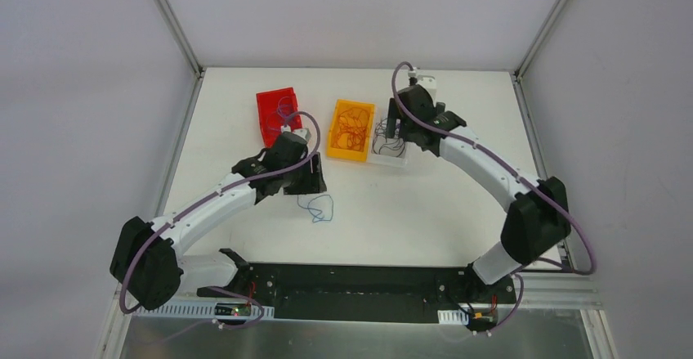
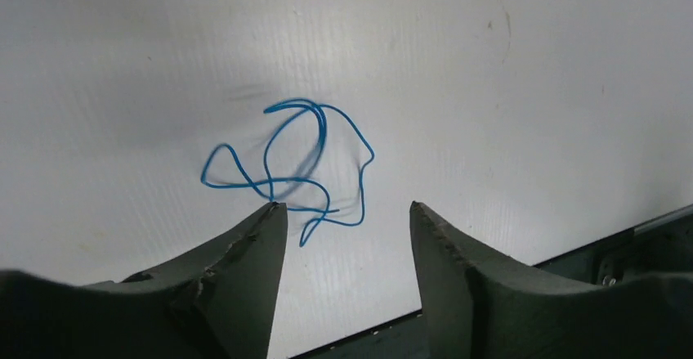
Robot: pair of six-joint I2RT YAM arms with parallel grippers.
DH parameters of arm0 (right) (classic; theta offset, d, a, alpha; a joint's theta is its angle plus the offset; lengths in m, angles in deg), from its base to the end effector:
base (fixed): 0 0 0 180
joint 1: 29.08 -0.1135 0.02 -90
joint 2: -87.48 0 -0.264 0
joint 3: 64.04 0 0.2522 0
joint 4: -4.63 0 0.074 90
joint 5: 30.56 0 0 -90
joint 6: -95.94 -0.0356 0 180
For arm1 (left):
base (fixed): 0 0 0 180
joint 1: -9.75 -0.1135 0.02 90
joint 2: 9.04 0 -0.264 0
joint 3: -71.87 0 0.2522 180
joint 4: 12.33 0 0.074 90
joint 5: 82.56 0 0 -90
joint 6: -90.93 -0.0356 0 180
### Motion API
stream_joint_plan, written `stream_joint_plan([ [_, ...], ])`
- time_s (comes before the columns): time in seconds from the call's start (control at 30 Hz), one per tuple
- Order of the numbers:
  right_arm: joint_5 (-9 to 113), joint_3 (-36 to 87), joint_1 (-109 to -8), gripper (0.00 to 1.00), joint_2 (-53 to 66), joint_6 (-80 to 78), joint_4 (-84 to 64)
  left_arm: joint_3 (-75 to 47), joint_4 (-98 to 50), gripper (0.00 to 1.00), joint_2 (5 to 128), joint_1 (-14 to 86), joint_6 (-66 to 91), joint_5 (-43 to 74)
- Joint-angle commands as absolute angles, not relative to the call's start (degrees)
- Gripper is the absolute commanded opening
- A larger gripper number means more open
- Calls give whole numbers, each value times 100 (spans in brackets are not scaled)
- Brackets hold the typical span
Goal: Untangle the cables
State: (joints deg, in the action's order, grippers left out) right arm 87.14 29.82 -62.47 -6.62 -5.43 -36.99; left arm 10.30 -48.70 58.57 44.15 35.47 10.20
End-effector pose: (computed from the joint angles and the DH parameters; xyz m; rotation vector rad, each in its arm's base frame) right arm 0.3178 0.1896 0.3054 -0.1817 2.1983 -0.1270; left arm 0.2062 -0.1433 0.2572 0.0226 2.4042 -0.6477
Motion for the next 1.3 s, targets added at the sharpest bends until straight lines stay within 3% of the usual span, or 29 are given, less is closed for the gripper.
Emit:
stream_joint_plan([
  [0.0, 8158, 1843, -6214, 91, 327, -696, -3314, 995, -4811, 66, 6125, 4776, 3243, 967],
  [0.1, 8018, 1332, -6211, 92, 873, -772, -3282, 997, -4847, 81, 6268, 4969, 3168, 785],
  [0.17, 7949, 1061, -6204, 92, 1264, -812, -3286, 944, -4996, 97, 6373, 5075, 3187, 540],
  [0.2, 7909, 947, -6204, 92, 1415, -834, -3263, 915, -5097, 99, 6426, 5136, 3224, 373],
  [0.47, 7646, 592, -6180, 93, 1994, -915, -3215, 956, -5335, 99, 6776, 5504, 3018, -944],
  [0.63, 7581, 571, -6177, 93, 2057, -904, -3212, 943, -4962, 99, 7180, 5576, 2772, -124],
  [1.27, 7476, 528, -6092, 92, 2239, -926, -3224, 623, -5041, 98, 8362, 5590, 2835, -711],
])
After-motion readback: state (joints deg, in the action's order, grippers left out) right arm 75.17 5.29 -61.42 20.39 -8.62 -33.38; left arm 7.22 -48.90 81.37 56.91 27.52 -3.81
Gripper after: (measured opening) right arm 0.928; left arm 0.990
